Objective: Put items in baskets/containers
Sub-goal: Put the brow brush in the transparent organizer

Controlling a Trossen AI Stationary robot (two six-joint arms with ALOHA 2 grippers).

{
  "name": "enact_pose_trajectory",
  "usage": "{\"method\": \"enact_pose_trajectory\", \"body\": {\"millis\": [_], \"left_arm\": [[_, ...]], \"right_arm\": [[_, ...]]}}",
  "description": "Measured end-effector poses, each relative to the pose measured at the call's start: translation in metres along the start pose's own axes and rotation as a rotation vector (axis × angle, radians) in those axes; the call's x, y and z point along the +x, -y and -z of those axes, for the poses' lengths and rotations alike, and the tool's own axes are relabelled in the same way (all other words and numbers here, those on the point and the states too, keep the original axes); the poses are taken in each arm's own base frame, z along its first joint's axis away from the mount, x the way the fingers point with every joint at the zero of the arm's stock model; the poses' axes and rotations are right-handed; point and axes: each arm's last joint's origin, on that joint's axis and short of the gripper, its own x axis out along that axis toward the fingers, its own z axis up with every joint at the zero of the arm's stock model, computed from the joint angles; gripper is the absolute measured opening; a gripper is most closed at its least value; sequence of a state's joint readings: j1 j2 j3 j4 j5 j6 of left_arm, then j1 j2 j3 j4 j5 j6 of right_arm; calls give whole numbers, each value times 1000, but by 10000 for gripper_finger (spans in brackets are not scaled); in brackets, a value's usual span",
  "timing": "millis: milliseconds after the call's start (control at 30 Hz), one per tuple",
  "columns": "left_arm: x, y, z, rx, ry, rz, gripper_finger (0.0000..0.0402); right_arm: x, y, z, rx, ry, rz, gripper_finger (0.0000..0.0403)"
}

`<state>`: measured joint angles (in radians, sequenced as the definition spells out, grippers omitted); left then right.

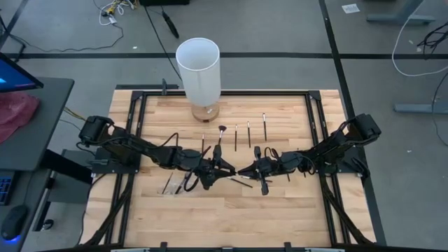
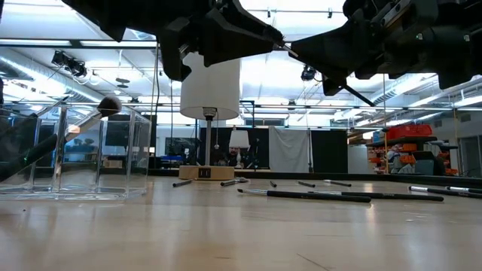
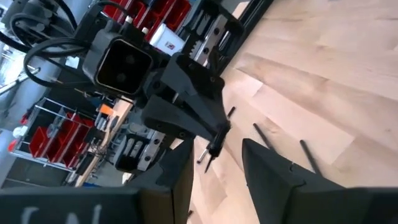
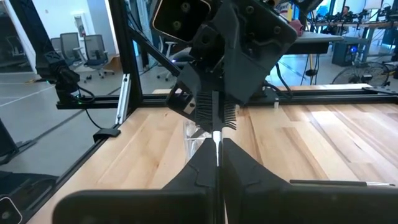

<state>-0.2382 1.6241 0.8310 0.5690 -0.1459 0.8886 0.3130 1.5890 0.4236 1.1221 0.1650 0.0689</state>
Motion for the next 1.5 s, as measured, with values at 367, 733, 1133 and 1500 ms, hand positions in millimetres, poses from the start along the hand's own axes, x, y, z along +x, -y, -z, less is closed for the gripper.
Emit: {"method": "enact_pose_trajectory", "body": {"millis": [367,733,1133,1500], "left_arm": [[23,9,2,32,-9,30,140],[24,9,-3,57,-10,20,106],[23,13,-8,55,-62,-21,22],[22,14,-9,60,-113,-52,157]], "right_arm": [[0,0,2,3,-19,0,6],[0,0,2,16,-28,3,6],[0,0,3,17,-31,3,6],[0,0,3,20,-30,2,6]]}}
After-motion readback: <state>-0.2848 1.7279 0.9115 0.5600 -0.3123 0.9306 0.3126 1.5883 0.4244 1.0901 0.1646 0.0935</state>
